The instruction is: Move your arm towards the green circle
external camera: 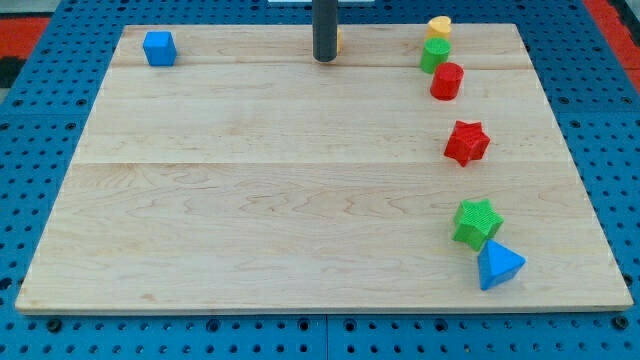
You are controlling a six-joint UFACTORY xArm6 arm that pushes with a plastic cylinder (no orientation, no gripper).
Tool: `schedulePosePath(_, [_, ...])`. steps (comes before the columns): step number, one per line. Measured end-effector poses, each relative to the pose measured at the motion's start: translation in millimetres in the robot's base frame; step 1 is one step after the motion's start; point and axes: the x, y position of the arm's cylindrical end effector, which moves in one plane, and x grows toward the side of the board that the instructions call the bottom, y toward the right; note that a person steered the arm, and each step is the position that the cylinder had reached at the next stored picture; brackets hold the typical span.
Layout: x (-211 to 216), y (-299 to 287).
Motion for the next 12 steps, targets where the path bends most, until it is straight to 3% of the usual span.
schedulePosePath(1, [24.8,-0.3])
schedulePosePath(3, [26.2,-2.6])
schedulePosePath(5, [64.7,-2.6])
schedulePosePath(7, [75.3,6.1])
schedulePosePath(9, [60.0,36.7])
schedulePosePath(12, [-23.8,95.6])
